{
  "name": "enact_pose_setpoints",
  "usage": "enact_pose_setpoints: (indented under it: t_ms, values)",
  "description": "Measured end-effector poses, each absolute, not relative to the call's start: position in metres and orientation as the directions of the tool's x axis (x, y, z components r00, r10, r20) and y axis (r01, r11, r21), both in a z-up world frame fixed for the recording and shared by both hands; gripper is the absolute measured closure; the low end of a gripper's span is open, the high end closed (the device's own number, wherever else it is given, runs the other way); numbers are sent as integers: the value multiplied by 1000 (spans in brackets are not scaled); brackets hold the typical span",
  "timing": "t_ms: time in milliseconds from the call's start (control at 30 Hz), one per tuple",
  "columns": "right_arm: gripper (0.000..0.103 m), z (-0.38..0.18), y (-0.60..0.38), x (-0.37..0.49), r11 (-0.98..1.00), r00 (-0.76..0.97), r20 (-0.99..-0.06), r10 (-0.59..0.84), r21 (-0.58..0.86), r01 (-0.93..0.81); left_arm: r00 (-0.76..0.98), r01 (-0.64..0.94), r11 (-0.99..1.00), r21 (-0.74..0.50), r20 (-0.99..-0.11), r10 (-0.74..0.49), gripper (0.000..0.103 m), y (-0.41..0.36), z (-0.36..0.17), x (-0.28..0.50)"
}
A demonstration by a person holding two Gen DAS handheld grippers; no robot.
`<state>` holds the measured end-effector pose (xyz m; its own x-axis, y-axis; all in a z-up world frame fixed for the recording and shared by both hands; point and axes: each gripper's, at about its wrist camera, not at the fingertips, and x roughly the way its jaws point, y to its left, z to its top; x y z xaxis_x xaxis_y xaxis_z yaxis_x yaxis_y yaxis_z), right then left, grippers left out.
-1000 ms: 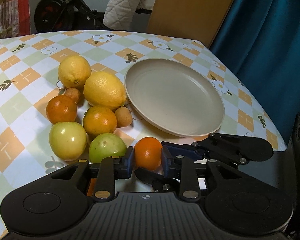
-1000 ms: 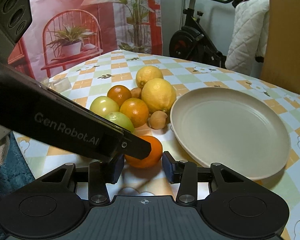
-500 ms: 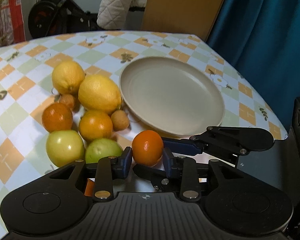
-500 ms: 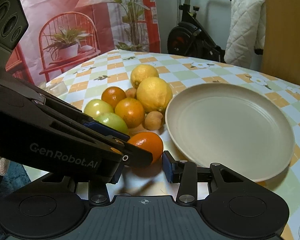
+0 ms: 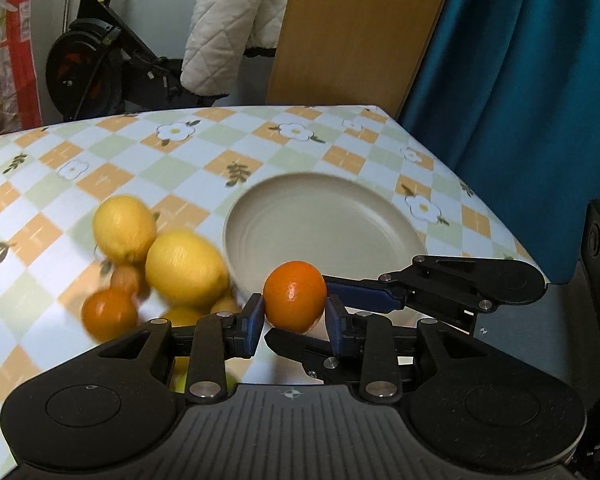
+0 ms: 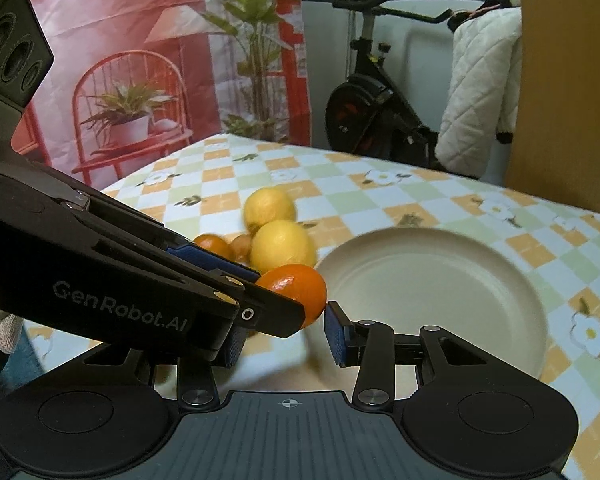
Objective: Organize fruits
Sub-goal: 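Carry the tangerine with the left gripper over the beige plate and lower it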
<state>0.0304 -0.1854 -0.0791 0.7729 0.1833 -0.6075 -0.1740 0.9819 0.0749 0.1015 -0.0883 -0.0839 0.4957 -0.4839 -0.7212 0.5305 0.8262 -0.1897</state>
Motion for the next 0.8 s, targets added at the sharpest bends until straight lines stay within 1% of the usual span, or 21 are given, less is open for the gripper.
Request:
enact_pose_setpoints:
  t_ms: [400,800]
  values:
    - [65,-88,-224,93,991,767,-627,134,63,-122,490,518,833,-193,-732,-474,68,-118,-93,164]
    - [65,-101,-244,121,993,735,-668,115,85,-77,456,524,832,-183,-764,-456,68,-134,-104,190]
